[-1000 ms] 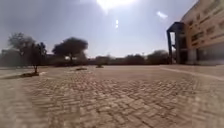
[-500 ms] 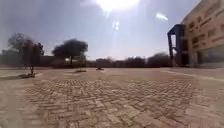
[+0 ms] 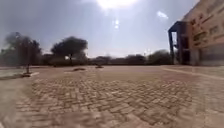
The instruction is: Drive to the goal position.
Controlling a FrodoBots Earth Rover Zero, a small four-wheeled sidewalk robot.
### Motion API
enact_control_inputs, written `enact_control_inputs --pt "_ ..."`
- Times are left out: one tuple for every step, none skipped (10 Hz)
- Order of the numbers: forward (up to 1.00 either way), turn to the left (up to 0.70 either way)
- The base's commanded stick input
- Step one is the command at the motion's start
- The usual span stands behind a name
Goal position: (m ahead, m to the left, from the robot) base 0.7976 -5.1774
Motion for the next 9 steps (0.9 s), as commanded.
enact_control_inputs --pt "0.7 0.0" --pt "0.7 0.0" --pt "0.7 0.0" --pt "0.7 0.0" --pt "0.7 0.0" --pt "0.7 0.0" --pt "0.7 0.0" --pt "0.7 0.0" --pt "0.7 0.0"
